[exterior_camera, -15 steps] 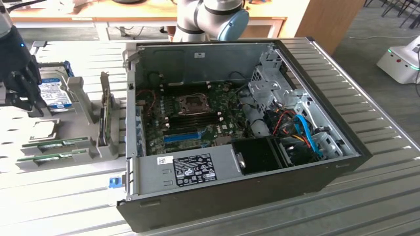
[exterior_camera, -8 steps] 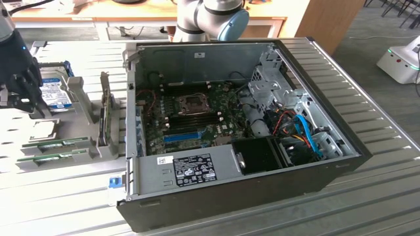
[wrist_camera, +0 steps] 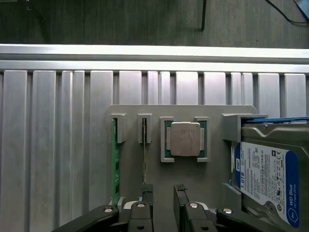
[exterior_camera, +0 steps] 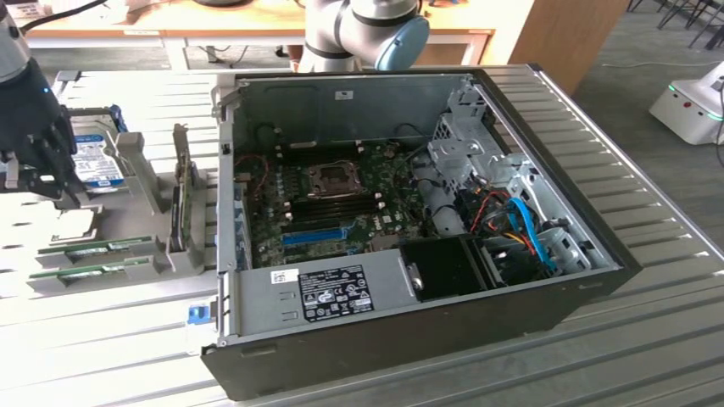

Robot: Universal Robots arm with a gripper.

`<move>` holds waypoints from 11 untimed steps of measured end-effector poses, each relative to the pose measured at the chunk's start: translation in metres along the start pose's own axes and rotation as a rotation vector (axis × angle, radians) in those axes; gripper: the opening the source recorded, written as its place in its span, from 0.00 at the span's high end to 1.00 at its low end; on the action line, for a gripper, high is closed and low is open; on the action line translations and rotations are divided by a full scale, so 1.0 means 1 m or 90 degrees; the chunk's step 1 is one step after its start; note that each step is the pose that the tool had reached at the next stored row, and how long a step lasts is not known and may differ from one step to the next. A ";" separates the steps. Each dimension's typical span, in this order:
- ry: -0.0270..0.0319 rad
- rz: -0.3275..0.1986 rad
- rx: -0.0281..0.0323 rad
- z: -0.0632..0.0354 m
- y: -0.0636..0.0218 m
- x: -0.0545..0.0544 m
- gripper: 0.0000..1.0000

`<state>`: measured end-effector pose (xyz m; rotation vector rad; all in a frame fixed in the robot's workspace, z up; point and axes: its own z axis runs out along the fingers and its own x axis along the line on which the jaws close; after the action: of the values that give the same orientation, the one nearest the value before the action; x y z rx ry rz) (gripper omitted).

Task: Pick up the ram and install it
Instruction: 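Pick up the ram and move it above insertion slot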

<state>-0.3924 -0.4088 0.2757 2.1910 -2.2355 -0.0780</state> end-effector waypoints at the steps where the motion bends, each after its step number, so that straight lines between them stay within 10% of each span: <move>1: 0.0000 0.000 0.0000 0.0011 0.0000 0.000 0.69; 11: 0.0000 0.000 0.0000 0.0118 -0.0005 0.000 0.69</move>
<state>-0.3925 -0.4088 0.2639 2.1910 -2.2355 -0.0781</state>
